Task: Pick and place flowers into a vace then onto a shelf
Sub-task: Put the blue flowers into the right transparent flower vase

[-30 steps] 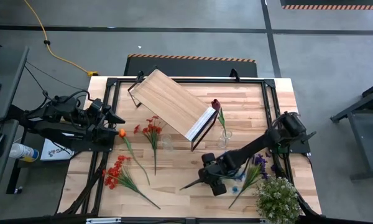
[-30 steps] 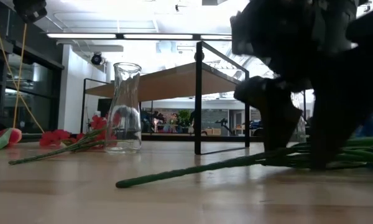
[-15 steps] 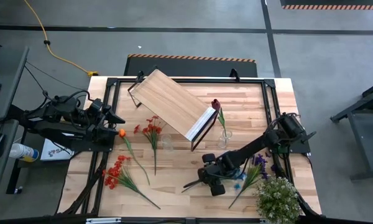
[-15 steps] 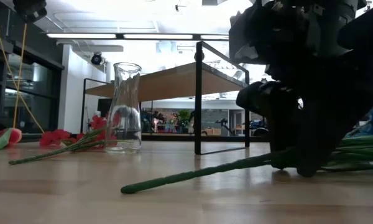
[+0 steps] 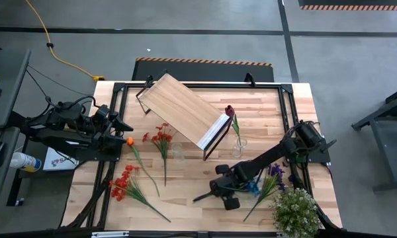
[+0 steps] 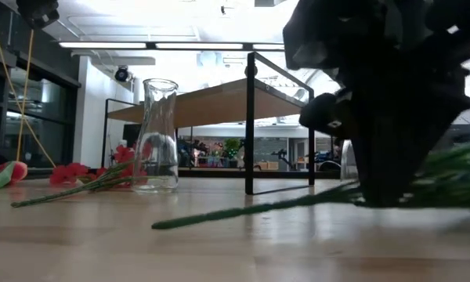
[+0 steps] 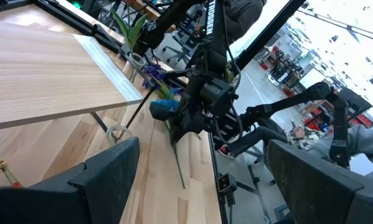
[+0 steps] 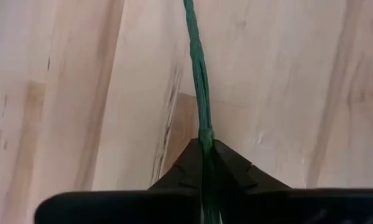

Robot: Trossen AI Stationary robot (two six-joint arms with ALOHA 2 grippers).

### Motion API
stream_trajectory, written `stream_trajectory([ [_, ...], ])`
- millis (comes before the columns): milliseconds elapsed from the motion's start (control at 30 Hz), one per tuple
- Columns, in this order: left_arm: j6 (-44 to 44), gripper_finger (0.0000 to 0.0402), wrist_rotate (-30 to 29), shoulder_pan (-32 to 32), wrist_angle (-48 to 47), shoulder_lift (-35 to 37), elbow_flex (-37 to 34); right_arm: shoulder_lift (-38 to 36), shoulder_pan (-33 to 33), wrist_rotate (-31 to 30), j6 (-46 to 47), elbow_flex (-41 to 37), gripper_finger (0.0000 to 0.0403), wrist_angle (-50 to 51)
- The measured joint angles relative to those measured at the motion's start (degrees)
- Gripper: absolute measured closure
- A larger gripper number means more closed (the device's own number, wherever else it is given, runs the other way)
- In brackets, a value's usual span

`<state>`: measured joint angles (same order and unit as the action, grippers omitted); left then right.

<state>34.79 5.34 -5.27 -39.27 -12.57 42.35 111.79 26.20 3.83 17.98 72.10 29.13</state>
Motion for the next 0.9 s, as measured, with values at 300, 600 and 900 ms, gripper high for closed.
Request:
stream_trajectory([
  [300, 0.02, 0.0016, 0.02, -0.01, 0.0, 0.02, 0.0, 0.0, 1.05, -5.41, -0.12, 9.08, 0.0393, 9.96],
  [600, 0.04, 0.0016, 0.02, -0.01, 0.03, 0.0, 0.0, 0.0, 2.02, -13.22, 1.67, 19.53, 0.0399, 21.88],
  [900, 0.42, 0.0016, 0.02, 0.0, 0.09, 0.01, 0.0, -0.02, 2.19, -20.84, 2.83, 31.1, 0.0401, 33.94],
])
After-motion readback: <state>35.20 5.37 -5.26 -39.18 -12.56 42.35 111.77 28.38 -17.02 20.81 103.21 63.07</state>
